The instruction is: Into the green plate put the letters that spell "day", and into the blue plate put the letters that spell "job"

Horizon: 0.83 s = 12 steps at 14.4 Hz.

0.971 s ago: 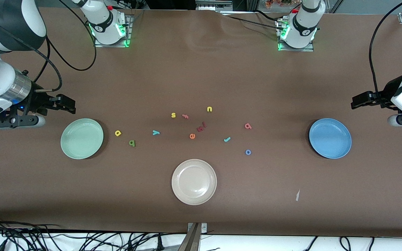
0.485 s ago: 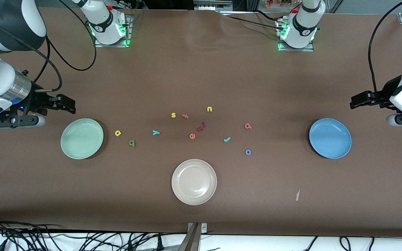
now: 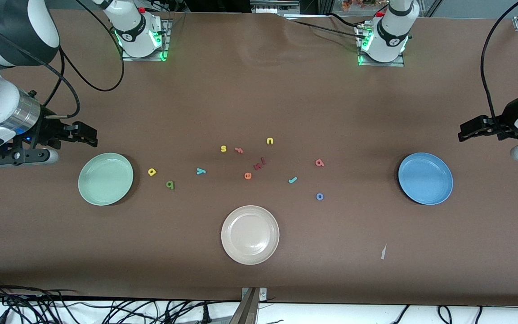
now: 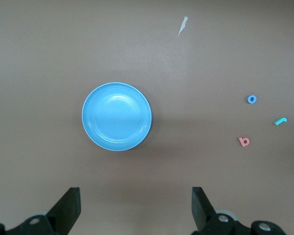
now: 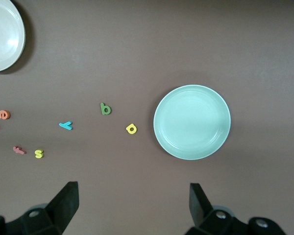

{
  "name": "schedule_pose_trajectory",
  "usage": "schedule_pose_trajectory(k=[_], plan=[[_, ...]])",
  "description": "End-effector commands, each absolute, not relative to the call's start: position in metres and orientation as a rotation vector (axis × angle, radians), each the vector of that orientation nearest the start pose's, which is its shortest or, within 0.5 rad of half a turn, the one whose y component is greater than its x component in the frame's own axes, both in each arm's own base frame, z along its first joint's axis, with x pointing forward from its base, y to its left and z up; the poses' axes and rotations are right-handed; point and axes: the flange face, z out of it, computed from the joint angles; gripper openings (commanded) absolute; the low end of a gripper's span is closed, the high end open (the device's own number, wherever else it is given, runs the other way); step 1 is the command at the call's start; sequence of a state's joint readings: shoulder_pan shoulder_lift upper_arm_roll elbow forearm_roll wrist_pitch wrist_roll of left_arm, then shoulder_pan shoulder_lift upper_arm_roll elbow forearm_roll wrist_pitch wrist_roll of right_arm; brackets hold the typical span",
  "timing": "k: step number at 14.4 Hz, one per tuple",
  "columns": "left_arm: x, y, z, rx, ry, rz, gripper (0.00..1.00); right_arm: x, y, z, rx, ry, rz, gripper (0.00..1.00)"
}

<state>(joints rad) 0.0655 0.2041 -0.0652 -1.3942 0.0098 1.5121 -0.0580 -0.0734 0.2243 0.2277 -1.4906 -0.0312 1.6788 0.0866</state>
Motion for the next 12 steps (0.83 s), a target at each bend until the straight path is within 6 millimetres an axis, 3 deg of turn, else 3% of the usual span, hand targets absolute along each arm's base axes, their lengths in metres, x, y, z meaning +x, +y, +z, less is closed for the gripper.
schedule_pose_trajectory(k=[1,12], plan=[[0.6086,0.0039,0.5897,-3.155,-0.093,0.126,1.0,0.6193,0.0785,0.5457,-3.132,-0.118,0.057,1.0],[0.6086,0.0005,0.5897,-3.152,-0.09,0.126,1.0,0.619,0.0793,0.5474,-3.132,-0.12,0.053,1.0]])
